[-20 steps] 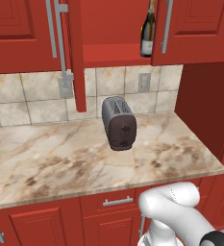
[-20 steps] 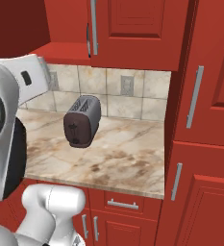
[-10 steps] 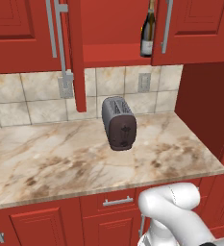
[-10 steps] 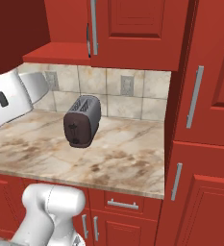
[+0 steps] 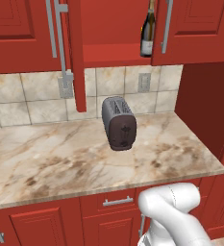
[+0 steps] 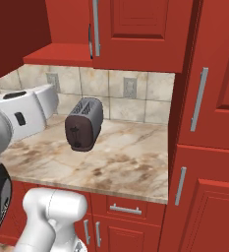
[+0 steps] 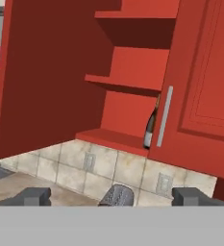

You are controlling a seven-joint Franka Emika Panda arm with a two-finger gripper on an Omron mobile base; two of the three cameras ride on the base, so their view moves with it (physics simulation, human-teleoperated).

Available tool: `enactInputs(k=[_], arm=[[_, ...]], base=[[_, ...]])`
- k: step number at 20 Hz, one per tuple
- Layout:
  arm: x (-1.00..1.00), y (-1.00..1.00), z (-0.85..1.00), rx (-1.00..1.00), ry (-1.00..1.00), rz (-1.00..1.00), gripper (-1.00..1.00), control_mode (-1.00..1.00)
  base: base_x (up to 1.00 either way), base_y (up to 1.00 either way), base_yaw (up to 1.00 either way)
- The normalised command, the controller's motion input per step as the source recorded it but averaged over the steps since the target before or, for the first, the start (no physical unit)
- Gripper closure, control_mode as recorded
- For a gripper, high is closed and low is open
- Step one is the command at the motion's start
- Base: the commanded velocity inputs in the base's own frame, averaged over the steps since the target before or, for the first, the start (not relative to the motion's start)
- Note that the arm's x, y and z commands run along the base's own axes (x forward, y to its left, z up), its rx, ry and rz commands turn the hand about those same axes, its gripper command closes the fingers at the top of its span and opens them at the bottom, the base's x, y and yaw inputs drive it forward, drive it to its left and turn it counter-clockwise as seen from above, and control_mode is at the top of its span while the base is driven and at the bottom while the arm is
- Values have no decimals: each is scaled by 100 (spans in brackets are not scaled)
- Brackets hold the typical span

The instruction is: Open the cabinet directly in front. Then move the wine and the cup to the dining counter with the candle on it.

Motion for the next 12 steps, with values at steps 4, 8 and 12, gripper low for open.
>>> enactInputs(k=[4, 8, 12], arm=[[12, 0, 0, 4, -17, 0, -100, -100], [24, 0, 0, 0, -7, 0, -100, -100], [39, 0, 7, 0, 0, 0, -100, -100]], base=[[0, 0, 0], [0, 0, 0], [0, 0, 0]])
